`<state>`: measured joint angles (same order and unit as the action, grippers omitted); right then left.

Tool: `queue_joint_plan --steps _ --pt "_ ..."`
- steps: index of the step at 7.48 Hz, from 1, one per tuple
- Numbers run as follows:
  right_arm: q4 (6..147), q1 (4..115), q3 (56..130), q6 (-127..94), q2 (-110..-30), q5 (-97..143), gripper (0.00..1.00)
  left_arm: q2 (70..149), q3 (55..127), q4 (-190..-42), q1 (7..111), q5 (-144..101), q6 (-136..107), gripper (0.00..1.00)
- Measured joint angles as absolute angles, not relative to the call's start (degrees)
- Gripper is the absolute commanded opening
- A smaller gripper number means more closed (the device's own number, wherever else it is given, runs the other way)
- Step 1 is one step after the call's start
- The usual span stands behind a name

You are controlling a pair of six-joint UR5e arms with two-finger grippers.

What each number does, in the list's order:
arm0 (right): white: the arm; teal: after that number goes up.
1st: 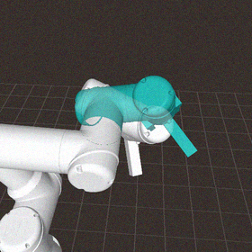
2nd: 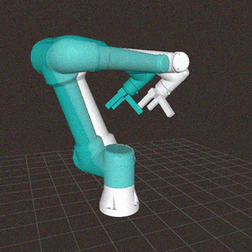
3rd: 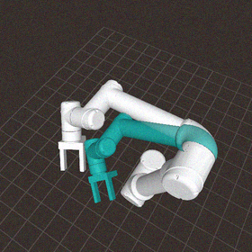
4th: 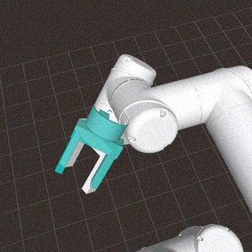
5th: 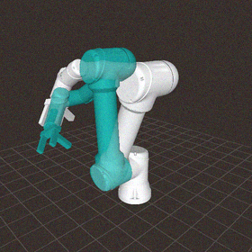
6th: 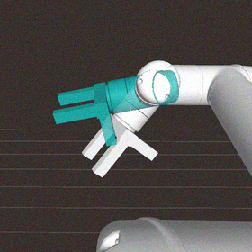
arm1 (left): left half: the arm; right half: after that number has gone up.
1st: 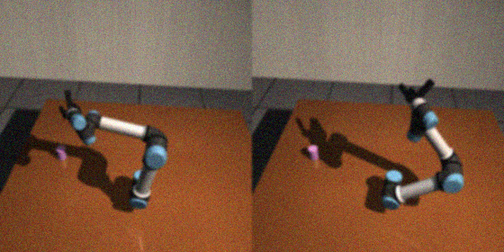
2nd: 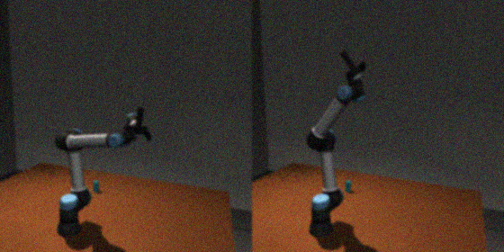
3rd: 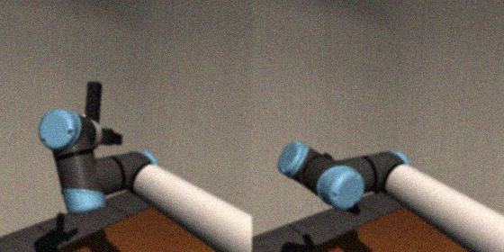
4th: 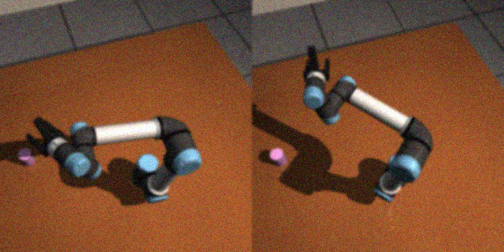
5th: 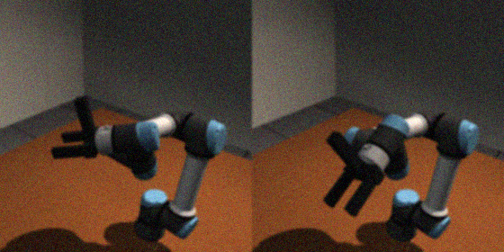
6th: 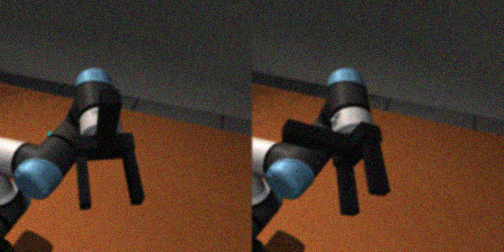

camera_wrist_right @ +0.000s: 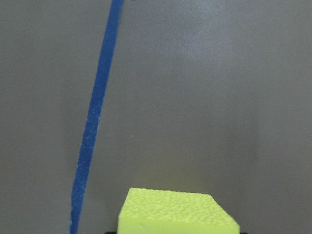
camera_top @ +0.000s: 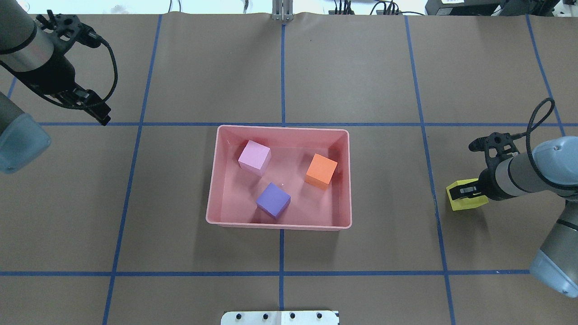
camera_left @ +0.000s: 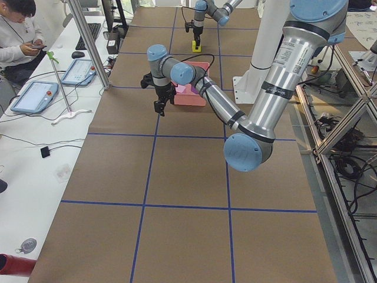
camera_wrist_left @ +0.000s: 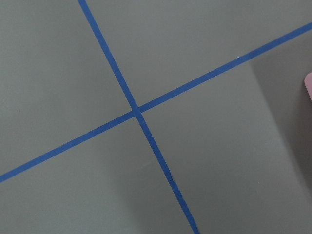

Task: Place blocks into pink bin with both arms
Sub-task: 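Carry the yellow cube with the right gripper into the pink bin and release it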

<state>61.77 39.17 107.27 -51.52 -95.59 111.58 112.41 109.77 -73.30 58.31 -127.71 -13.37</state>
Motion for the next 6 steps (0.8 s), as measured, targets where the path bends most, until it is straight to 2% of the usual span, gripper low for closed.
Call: queue_joint_plan --steps 2,3,6 --pt "65.3 41.9 110.6 -51.9 -94.2 115.7 0.0 112.4 109.8 -73.3 58.2 -127.7 -13.6 1.0" --pt "71.0 45.2 113.1 -52.0 -91.0 119.4 0.0 112.3 109.8 -73.3 58.2 -127.7 -13.8 1.0" --pt "96.2 49.1 118.4 -55.7 -72.9 123.3 0.0 112.3 109.5 -73.3 58.0 -127.7 -14.1 1.0"
